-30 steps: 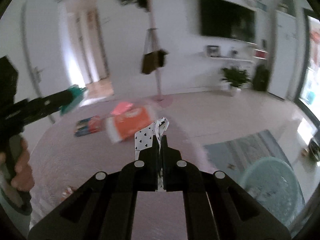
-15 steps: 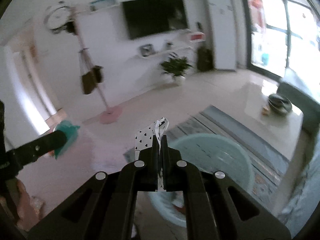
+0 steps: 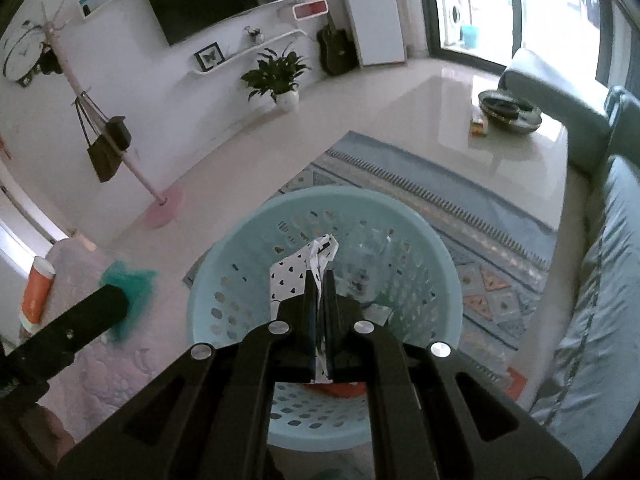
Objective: Collect trash
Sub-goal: 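Carry both items over the blue basket and open both tools to drop them, then grasp the orange panda snack bag with the left tool while the right tool grasps the orange paper cup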
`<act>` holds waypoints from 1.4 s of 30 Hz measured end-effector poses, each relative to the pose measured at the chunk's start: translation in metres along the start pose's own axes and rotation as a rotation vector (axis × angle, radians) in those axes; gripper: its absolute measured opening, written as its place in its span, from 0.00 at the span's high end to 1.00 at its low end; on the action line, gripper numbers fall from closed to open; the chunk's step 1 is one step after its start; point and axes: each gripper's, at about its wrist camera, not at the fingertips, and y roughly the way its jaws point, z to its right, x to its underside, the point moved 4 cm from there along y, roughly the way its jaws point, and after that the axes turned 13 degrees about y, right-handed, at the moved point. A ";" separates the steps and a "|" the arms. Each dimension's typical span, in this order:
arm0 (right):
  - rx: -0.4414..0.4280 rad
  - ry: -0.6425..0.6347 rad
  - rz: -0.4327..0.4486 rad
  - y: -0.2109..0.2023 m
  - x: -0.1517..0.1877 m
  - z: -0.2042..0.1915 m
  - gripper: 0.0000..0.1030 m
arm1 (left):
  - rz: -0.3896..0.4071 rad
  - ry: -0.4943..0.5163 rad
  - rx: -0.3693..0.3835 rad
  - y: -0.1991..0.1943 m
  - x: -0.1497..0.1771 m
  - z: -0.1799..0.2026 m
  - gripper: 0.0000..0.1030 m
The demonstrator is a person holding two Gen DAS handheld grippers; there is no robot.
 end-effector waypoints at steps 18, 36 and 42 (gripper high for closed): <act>-0.042 0.000 0.048 -0.026 0.007 -0.003 0.46 | 0.102 -0.025 0.038 -0.059 0.006 0.012 0.24; -0.317 -0.306 0.093 -0.099 0.074 -0.150 0.33 | 0.304 -0.097 -0.295 -0.258 0.098 -0.034 0.11; -0.377 -0.378 0.009 -0.088 0.112 -0.191 0.31 | 0.148 -0.132 -0.673 -0.280 0.174 -0.067 0.12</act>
